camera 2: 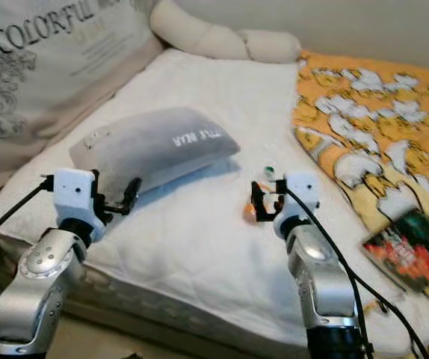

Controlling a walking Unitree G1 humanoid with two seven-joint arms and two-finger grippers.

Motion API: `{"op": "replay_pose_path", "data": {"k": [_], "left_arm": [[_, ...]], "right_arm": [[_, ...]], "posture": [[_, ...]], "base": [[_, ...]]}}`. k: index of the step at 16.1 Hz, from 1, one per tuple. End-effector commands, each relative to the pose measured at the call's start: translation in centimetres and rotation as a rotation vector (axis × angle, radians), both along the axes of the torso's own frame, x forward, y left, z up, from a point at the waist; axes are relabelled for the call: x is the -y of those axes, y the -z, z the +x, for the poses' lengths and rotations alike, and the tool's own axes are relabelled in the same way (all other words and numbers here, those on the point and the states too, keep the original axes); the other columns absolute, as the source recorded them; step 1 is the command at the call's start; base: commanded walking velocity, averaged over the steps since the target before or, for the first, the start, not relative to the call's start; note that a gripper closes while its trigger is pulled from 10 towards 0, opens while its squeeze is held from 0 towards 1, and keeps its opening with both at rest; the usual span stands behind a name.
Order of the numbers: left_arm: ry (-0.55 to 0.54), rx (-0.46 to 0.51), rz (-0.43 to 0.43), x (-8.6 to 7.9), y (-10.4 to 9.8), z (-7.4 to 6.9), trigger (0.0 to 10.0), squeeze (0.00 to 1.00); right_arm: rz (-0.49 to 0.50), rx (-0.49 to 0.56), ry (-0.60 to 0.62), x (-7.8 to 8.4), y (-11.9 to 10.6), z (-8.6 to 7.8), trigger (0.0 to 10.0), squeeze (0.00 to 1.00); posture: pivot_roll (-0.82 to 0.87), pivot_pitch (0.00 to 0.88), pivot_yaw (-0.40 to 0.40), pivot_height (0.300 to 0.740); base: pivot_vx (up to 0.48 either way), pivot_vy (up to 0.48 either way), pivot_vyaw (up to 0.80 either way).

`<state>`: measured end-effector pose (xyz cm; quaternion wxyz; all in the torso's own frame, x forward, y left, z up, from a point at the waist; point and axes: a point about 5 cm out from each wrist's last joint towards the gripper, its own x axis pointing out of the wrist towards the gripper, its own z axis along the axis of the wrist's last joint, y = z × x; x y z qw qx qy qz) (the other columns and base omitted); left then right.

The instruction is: Clean up the room

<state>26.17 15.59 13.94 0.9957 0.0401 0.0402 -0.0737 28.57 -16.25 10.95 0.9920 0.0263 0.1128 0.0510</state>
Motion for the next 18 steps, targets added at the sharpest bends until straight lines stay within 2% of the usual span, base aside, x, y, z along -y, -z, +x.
{"op": "replay_pose_path", "data": {"k": [1, 3, 6, 9, 10, 11, 12, 14, 15, 18], "left_arm": [[-0.023, 0.015, 0.016, -0.7, -0.3, 0.1, 10.0, 0.74], [-0.021, 0.018, 0.021, -0.8, -0.3, 0.0, 10.0, 0.73], [-0.004, 0.002, 0.045, -0.9, -0.1, -0.1, 10.0, 0.74], [0.017, -0.007, 0.068, -1.2, -0.1, -0.1, 10.0, 0.73], [0.053, -0.014, 0.053, -1.2, -0.2, -0.2, 10.0, 0.71], [0.116, -0.034, 0.082, -1.1, -0.1, -0.4, 10.0, 0.40], [0.157, -0.050, 0.110, -1.0, -0.2, -0.4, 10.0, 0.25], [0.228, -0.069, 0.103, -1.0, -0.6, -0.5, 10.0, 0.04], [0.260, -0.079, 0.100, -1.0, -0.6, -0.8, 10.0, 0.00], [0.318, -0.142, 0.125, -2.4, -1.0, -2.0, 10.0, 0.00]], "right_arm": [[0.002, 0.014, -0.023, -0.9, -0.4, 0.4, 10.0, 0.00], [-0.005, 0.012, -0.016, -1.1, -0.5, 1.1, 10.0, 0.00], [-0.067, -0.032, 0.049, -0.6, -0.4, 2.9, 10.0, 0.00], [-0.011, -0.108, 0.049, -0.8, -0.9, 5.1, 10.0, 0.00], [-0.044, -0.129, 0.068, -0.6, -0.8, 5.9, 10.0, 0.00], [-0.041, -0.165, 0.086, -0.4, -0.6, 6.8, 10.0, 0.00], [-0.032, -0.212, 0.095, -0.3, -0.5, 7.5, 10.0, 0.00], [-0.049, -0.291, 0.113, -0.1, -0.2, 8.4, 10.0, 0.00], [-0.072, -0.305, 0.120, -0.1, 0.0, 8.7, 10.0, 0.00], [-0.076, -0.366, 0.202, 0.5, 1.1, 9.0, 10.0, 0.00]], "posture": [[0.10, 0.000, -0.027, 0.740], [0.11, 0.000, -0.027, 0.740], [0.10, 0.000, -0.010, 0.740], [0.11, 0.000, -0.013, 0.740], [0.11, 0.000, -0.011, 0.740], [0.12, 0.000, -0.012, 0.740], [0.12, 0.000, -0.004, 0.740], [0.12, 0.000, 0.000, 0.740], [0.13, 0.000, -0.004, 0.740], [0.19, 0.000, -0.001, 0.740]], "base": [[0.315, 0.000, 0.00], [0.311, 0.000, 0.00], [0.286, 0.000, 0.00], [0.000, 0.000, 0.00], [0.000, 0.000, 0.00], [0.000, 0.000, 0.00], [0.000, 0.000, 0.00], [0.000, 0.000, 0.00], [0.000, 0.000, 0.00], [0.000, 0.000, 0.00]]}}
